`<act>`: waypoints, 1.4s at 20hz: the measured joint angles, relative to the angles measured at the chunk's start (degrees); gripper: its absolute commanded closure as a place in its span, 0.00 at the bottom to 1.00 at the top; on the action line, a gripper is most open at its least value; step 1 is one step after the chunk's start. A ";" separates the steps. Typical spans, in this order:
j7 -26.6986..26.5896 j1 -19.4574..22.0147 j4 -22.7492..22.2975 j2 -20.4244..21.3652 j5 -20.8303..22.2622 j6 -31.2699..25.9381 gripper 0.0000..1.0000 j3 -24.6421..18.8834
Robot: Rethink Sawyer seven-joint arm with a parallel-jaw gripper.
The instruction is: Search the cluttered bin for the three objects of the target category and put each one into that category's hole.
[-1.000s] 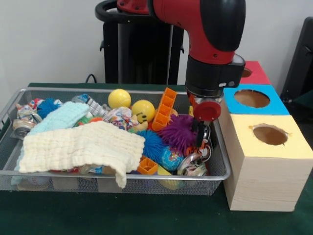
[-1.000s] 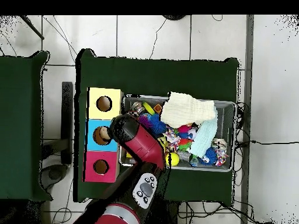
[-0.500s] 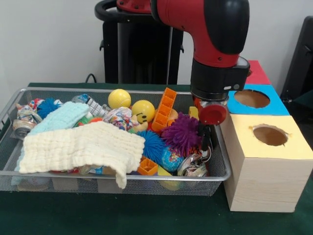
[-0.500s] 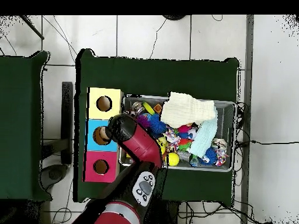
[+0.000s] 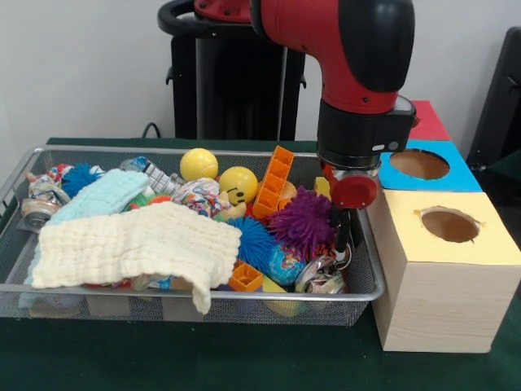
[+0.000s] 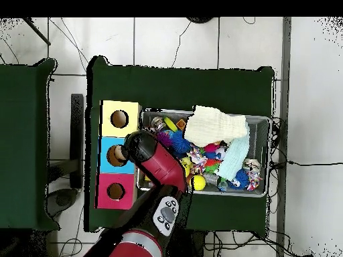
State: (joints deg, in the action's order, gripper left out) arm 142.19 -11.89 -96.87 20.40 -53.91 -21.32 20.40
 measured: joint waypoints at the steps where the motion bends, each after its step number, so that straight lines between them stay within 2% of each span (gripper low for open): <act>1: 0.00 0.18 -0.01 0.00 0.00 0.00 0.00 -0.10; 14: 0.00 2.25 -0.64 0.22 0.00 0.00 0.00 -0.99; 28: 0.00 2.67 -1.16 0.27 0.00 0.01 0.00 -1.59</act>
State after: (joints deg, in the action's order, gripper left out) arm 142.19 -9.23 -98.04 20.66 -53.91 -21.31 18.81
